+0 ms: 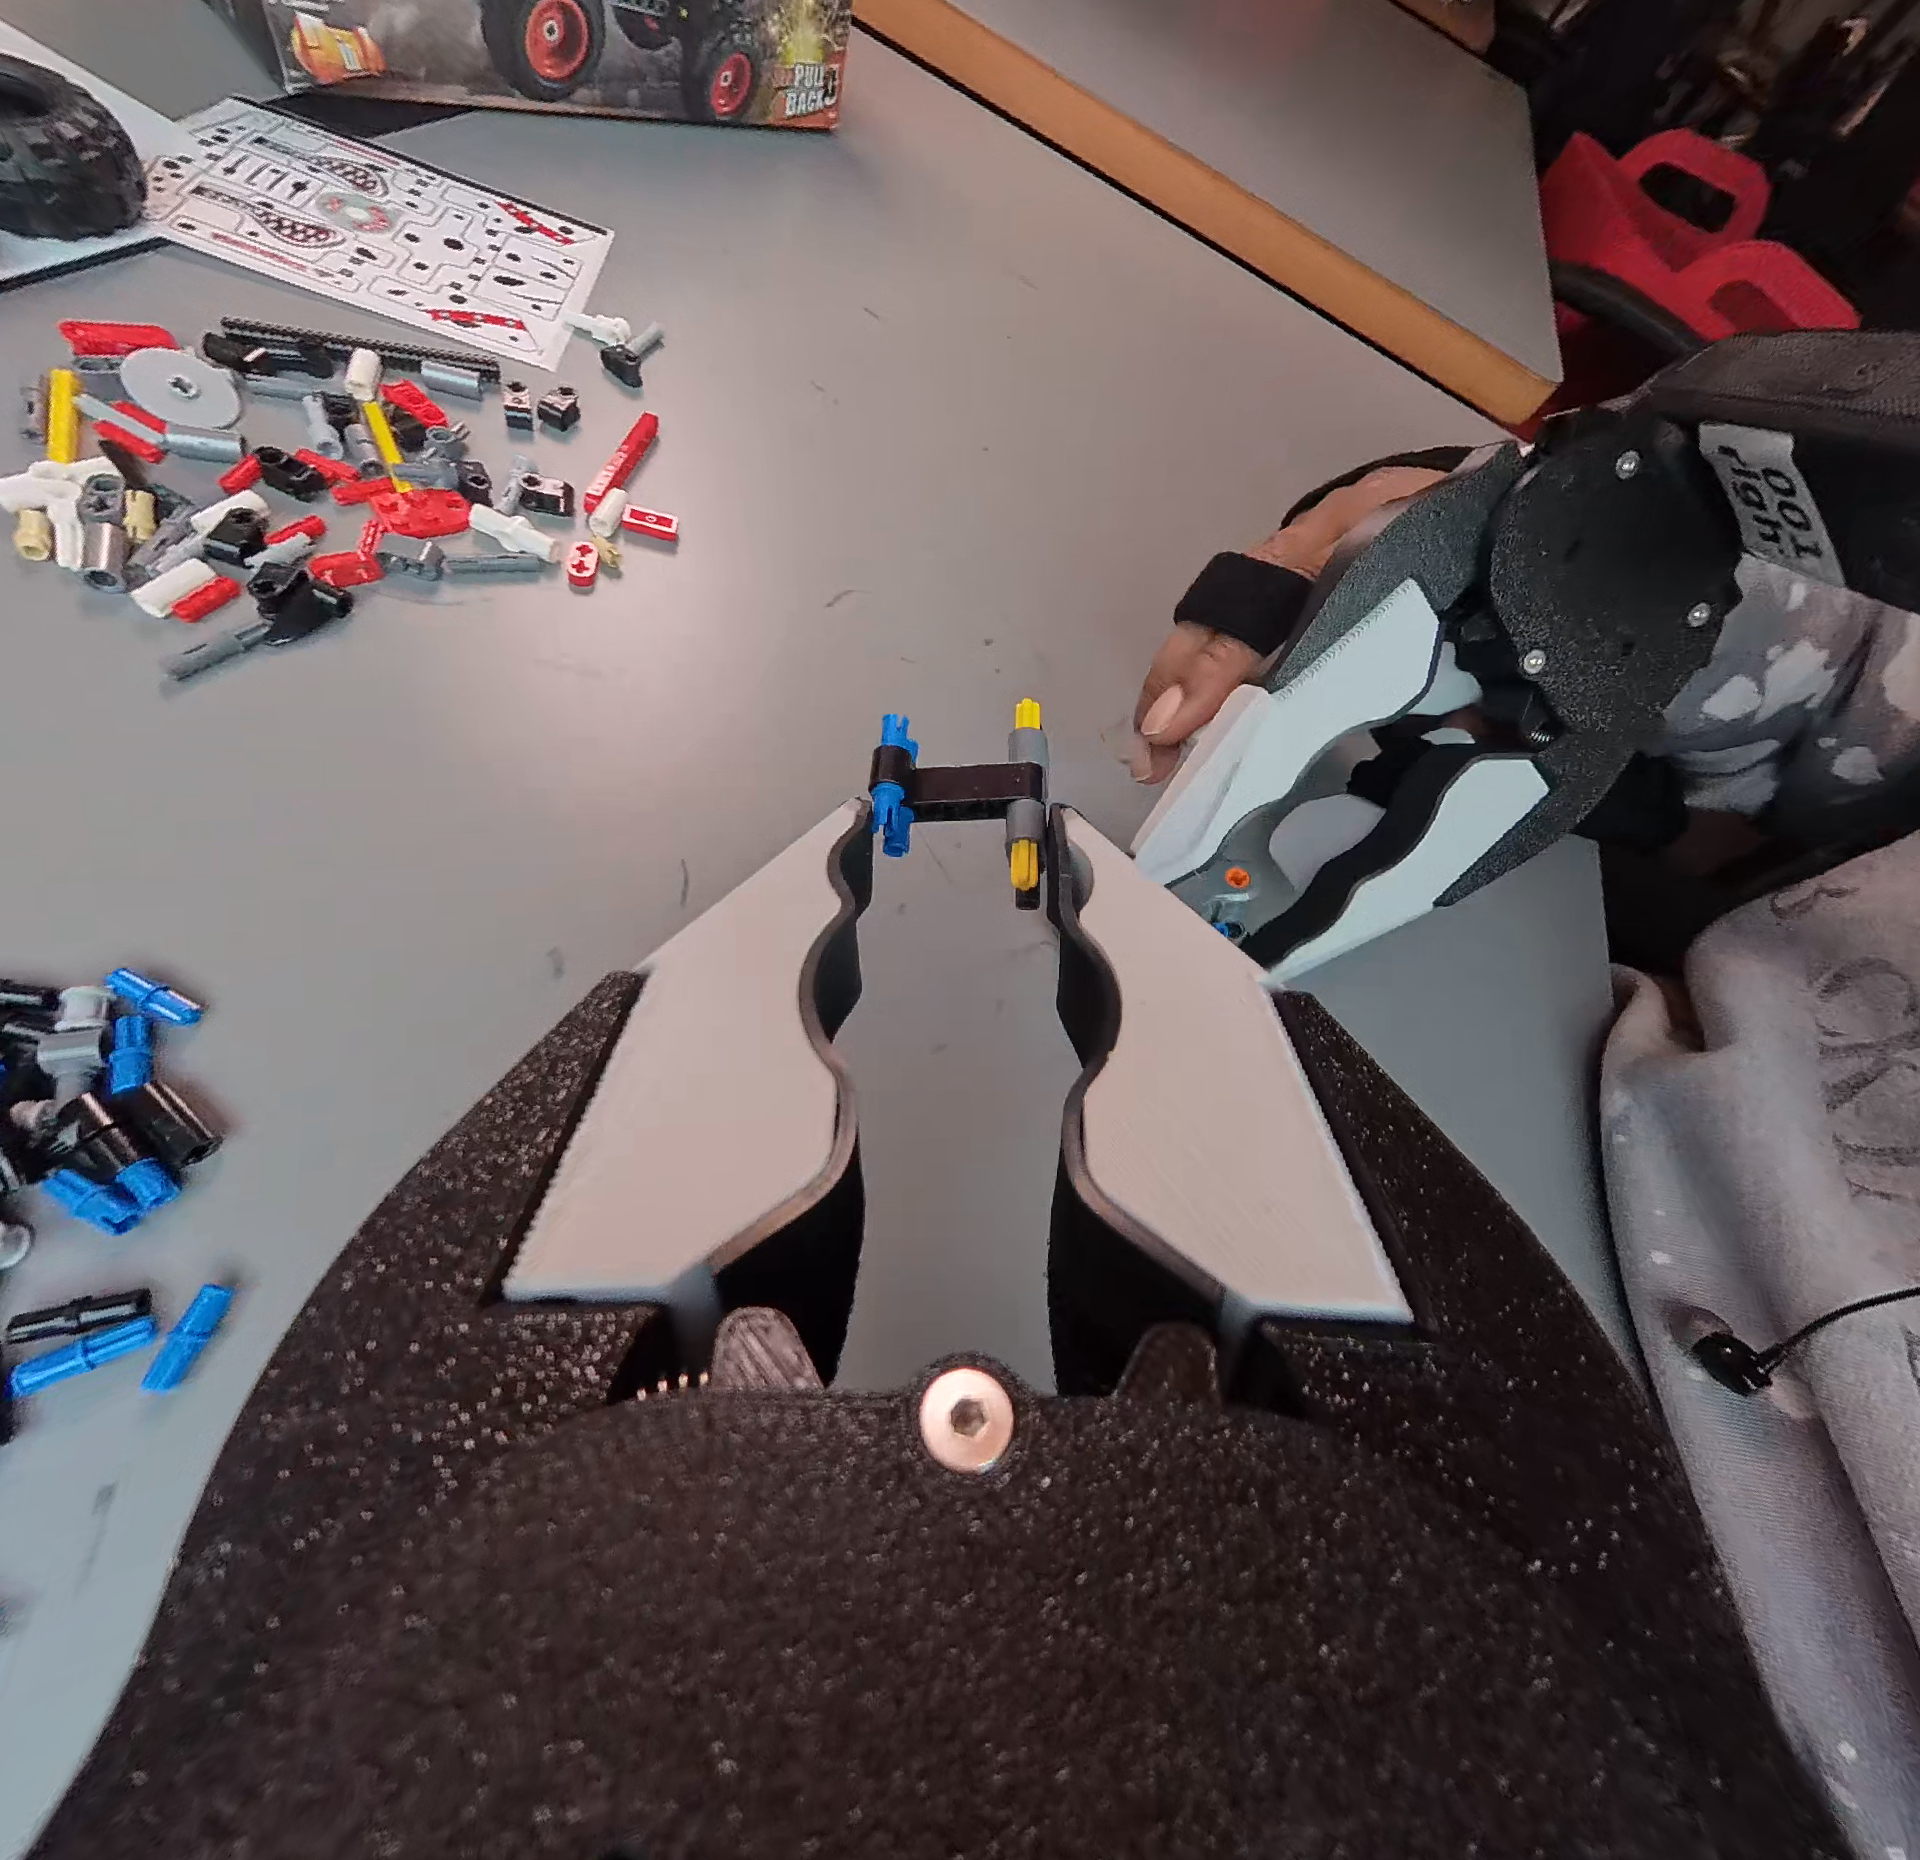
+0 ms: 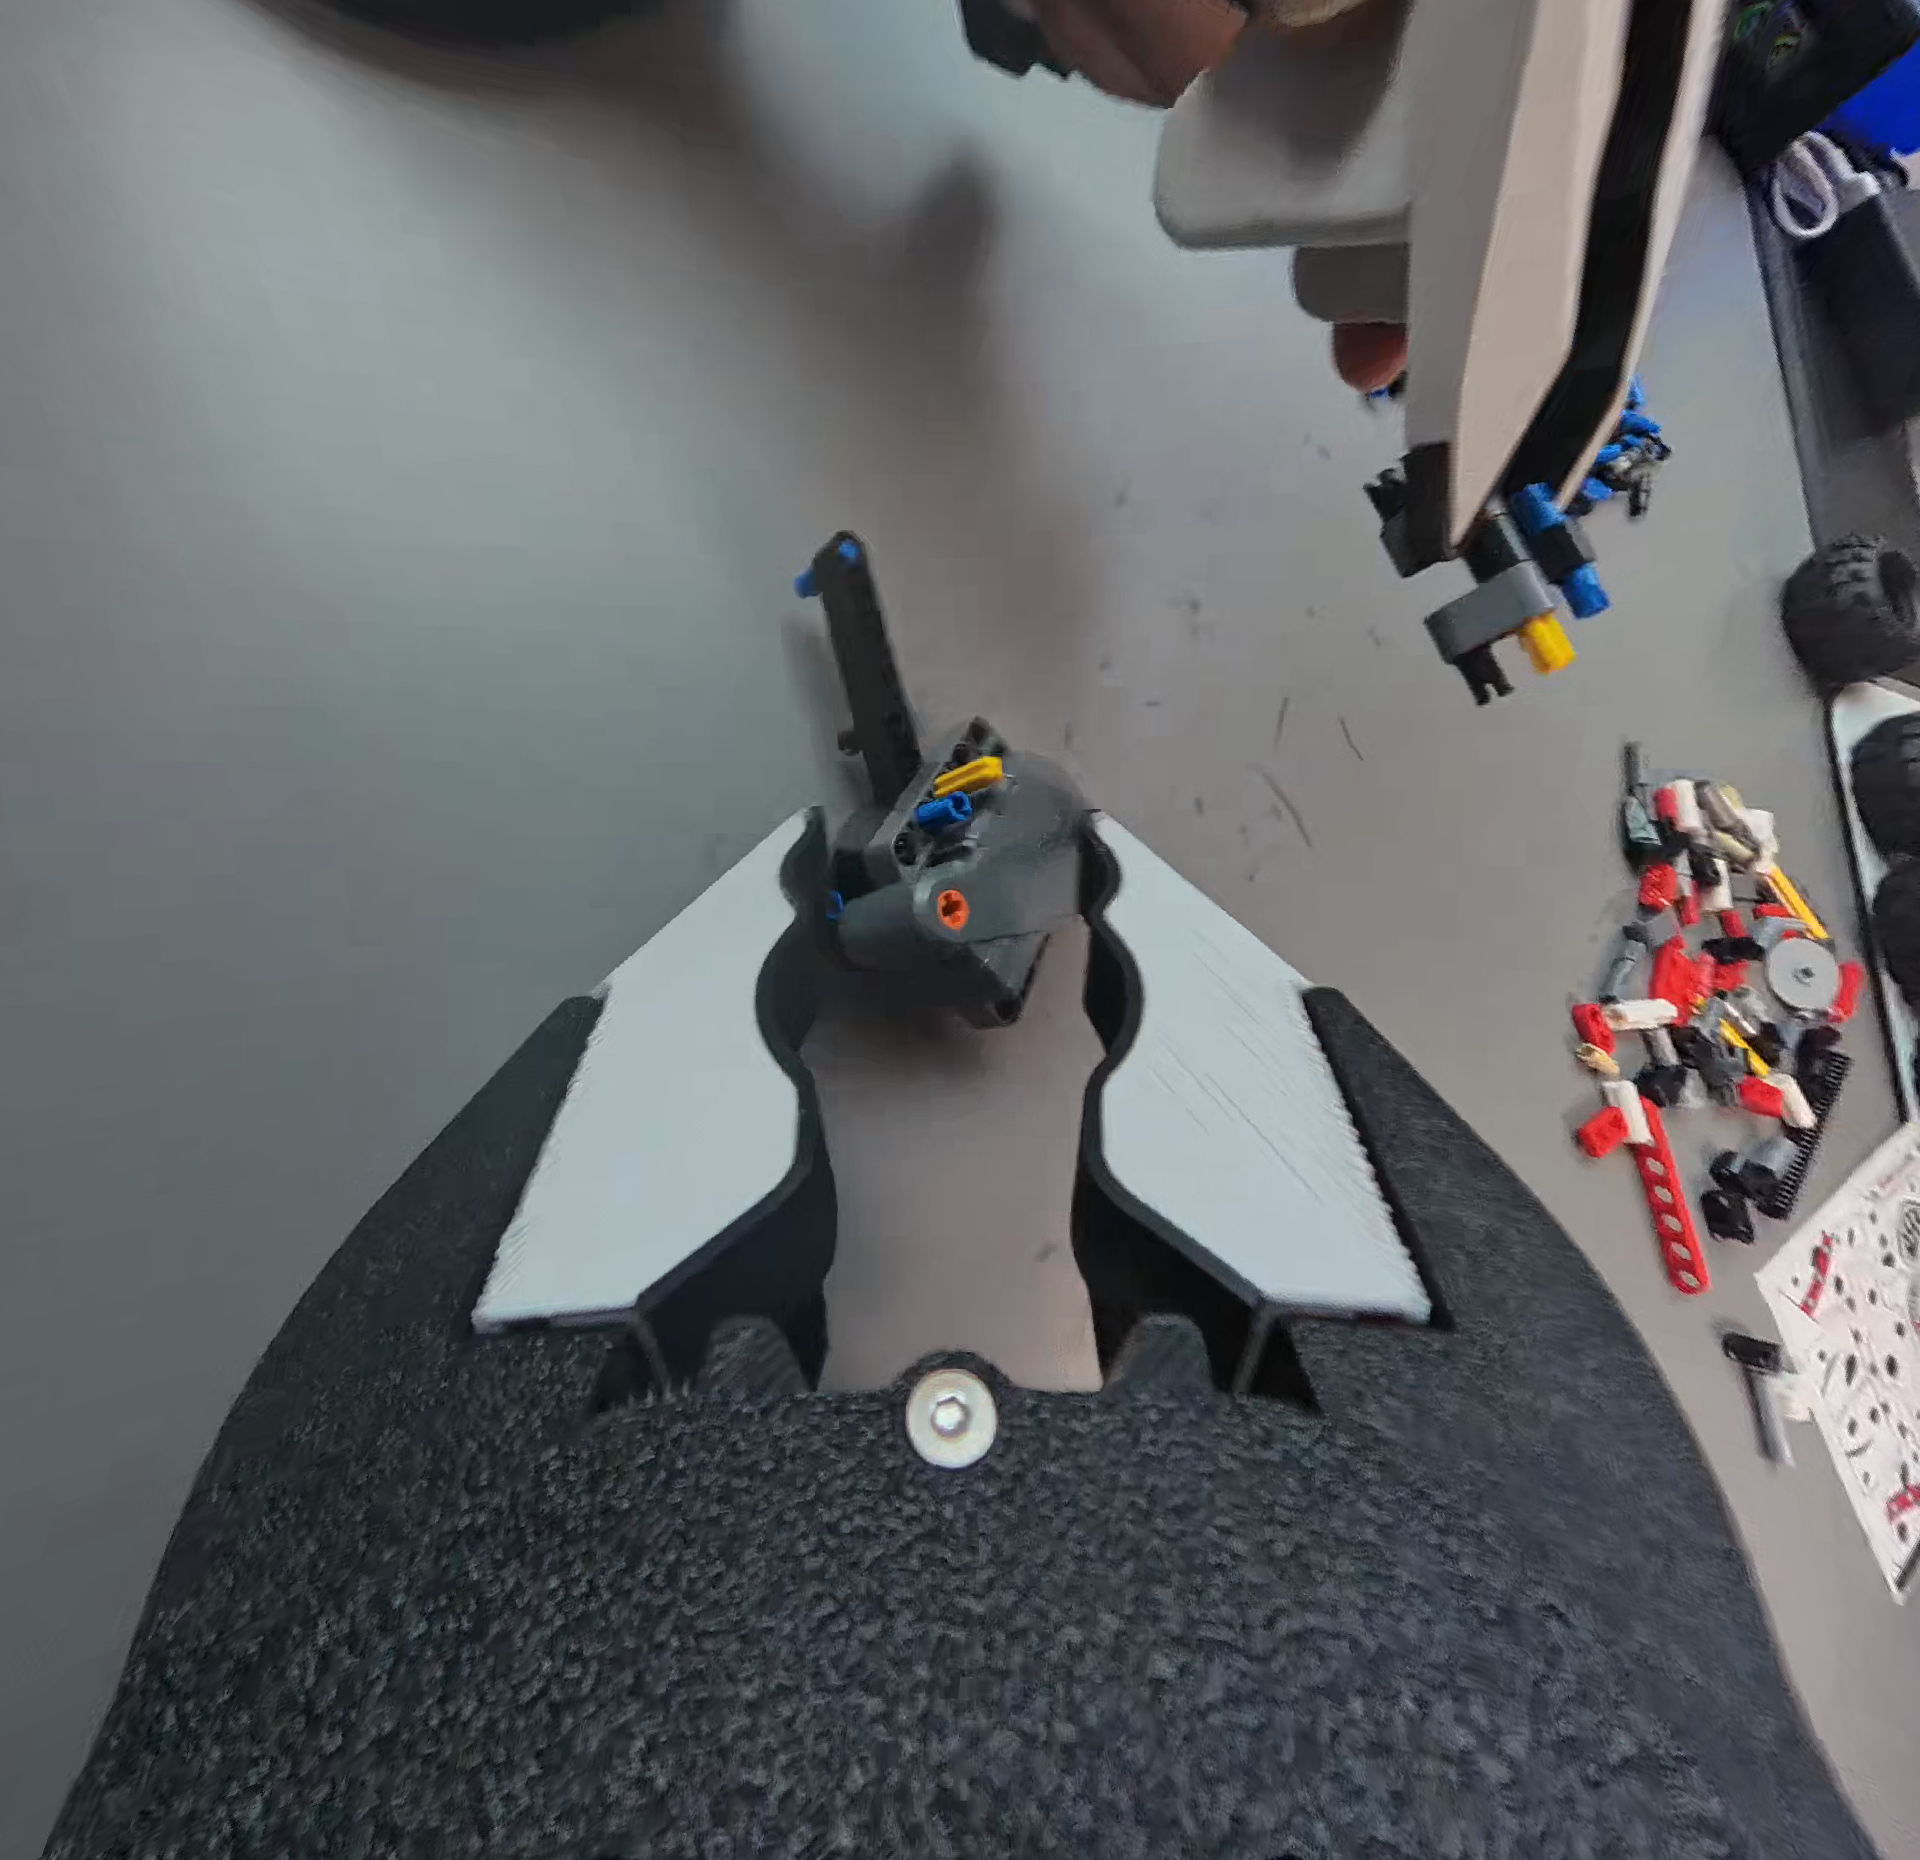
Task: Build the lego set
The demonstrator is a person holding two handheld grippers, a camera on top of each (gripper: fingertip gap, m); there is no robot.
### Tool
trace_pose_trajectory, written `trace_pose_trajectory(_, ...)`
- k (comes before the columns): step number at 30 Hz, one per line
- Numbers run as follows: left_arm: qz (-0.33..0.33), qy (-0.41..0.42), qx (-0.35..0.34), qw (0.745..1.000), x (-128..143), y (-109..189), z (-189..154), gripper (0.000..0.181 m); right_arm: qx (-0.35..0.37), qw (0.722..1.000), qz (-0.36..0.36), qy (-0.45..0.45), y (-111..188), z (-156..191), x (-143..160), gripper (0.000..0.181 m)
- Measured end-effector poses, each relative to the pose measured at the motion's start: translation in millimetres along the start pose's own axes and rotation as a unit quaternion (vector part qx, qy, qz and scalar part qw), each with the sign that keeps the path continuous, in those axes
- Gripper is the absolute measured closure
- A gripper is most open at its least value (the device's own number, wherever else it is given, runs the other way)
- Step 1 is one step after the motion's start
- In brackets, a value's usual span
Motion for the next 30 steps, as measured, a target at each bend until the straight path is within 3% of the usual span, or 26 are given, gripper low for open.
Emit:
trace_pose_trajectory(1, 0.0, 0.002, -0.006, 1.0, 0, 1, 2, 0.148, 0.014, 1.0, -0.007, -0.016, 0, -6, -3, 0.146)
trace_pose_trajectory(4, -0.005, -0.002, -0.02, 1.0, -2, 3, 5, 0.148, 0.047, 0.986, -0.021, -0.159, 5, -29, 6, 0.149)
trace_pose_trajectory(6, -0.009, -0.005, -0.028, 1.0, -4, 4, 7, 0.148, 0.051, 0.943, -0.054, -0.326, 11, -45, 14, 0.151)
trace_pose_trajectory(8, -0.011, -0.004, -0.031, 0.999, -4, 5, 8, 0.148, 0.052, 0.88, -0.09, -0.464, 18, -61, 25, 0.155)
trace_pose_trajectory(10, -0.01, -0.002, -0.032, 0.999, -3, 5, 8, 0.148, 0.046, 0.829, -0.118, -0.545, 24, -71, 34, 0.158)
trace_pose_trajectory(12, -0.006, -0.002, -0.03, 1.0, -2, 5, 7, 0.148, 0.042, 0.809, -0.127, -0.572, 27, -75, 41, 0.157)
trace_pose_trajectory(22, 0.007, -0.004, -0.024, 1.0, 5, -1, 4, 0.148, 0.055, 0.839, -0.132, -0.524, 38, -83, 35, 0.139)
trace_pose_trajectory(25, 0.007, -0.002, -0.025, 1.0, 6, -1, 6, 0.148, 0.073, 0.871, -0.111, -0.473, 47, -83, 31, 0.132)
trace_pose_trajectory(28, 0.008, 0.001, -0.026, 1.0, 6, -1, 8, 0.148, 0.073, 0.913, -0.049, -0.399, 45, -69, 28, 0.113)
trace_pose_trajectory(30, 0.009, 0.004, -0.025, 1.0, 7, -1, 8, 0.148, 0.068, 0.935, -0.005, -0.347, 38, -57, 31, 0.111)
Point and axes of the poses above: each gripper's, where its closed fingertips meet, y back along the fingers, x out of its underside, z = x × y across the jaws, the point moved 3 cm from there along y, back along the fingers, and after that the axes turned 12 degrees about -z, right-handed, at the moved point
